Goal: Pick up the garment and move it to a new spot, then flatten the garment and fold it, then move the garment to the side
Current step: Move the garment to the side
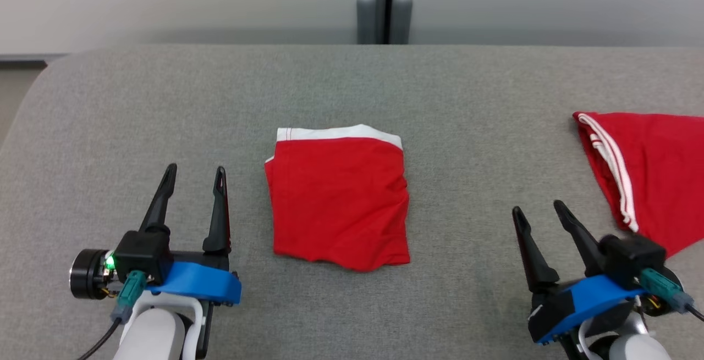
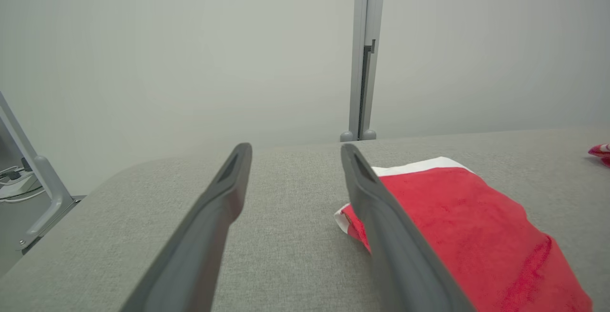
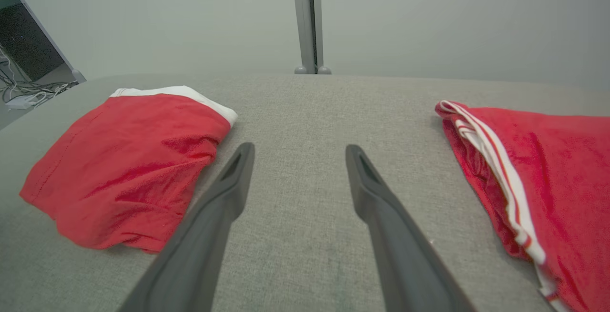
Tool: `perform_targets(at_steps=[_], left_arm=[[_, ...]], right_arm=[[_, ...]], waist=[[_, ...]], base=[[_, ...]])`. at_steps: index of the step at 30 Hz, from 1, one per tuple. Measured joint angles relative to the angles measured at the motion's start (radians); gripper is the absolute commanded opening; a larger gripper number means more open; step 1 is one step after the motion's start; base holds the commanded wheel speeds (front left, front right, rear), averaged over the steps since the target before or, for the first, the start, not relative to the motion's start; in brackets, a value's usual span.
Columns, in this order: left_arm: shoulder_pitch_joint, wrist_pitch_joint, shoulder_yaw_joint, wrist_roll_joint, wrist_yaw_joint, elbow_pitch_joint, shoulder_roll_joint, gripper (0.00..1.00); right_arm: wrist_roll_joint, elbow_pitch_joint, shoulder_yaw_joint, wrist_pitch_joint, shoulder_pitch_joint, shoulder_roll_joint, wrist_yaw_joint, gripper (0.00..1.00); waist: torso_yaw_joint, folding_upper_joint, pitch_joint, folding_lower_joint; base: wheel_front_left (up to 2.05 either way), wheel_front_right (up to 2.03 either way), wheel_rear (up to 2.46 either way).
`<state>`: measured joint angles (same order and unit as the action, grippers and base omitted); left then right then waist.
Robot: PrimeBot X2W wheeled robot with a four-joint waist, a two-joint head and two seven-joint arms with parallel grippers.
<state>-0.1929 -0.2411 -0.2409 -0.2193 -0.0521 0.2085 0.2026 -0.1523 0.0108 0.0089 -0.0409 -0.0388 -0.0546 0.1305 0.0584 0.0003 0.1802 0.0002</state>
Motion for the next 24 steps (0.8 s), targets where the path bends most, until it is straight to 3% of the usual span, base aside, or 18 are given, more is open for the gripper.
perform_targets(at_steps=[16,17,18,20,24], left_arm=[[-0.1,-0.02,0.019,0.022,0.009,-0.011,-0.033,1.0],[-0.1,-0.02,0.021,0.025,0.01,-0.011,-0.035,1.0],[-0.1,-0.02,0.023,0.027,0.013,-0.012,-0.039,1.0],[-0.1,-0.02,0.027,0.027,0.017,-0.013,-0.043,1.0],[-0.1,-0.02,0.031,0.036,0.019,-0.012,-0.05,1.0]], right_arm=[[-0.115,-0.428,0.27,0.069,-0.312,0.003,0.0,1.0],[-0.122,-0.443,0.278,0.069,-0.323,0.002,0.0,0.84],[-0.126,-0.456,0.285,0.069,-0.335,0.002,0.0,0.51],[-0.146,-0.478,0.304,0.074,-0.347,0.002,0.0,0.0],[-0.169,-0.502,0.322,0.106,-0.359,0.003,0.0,0.0]], waist=[[0.125,0.0001,0.17,0.0],[0.125,0.0001,0.171,0.0],[0.124,0.0,0.171,-0.0002],[0.122,-0.0001,0.17,-0.0003],[0.117,-0.0001,0.163,-0.0002]], base=[[0.0,0.0,0.0],[0.0,0.0,0.0],[0.0,0.0,0.0],[0.0,0.0,0.0],[0.0,0.0,0.0]])
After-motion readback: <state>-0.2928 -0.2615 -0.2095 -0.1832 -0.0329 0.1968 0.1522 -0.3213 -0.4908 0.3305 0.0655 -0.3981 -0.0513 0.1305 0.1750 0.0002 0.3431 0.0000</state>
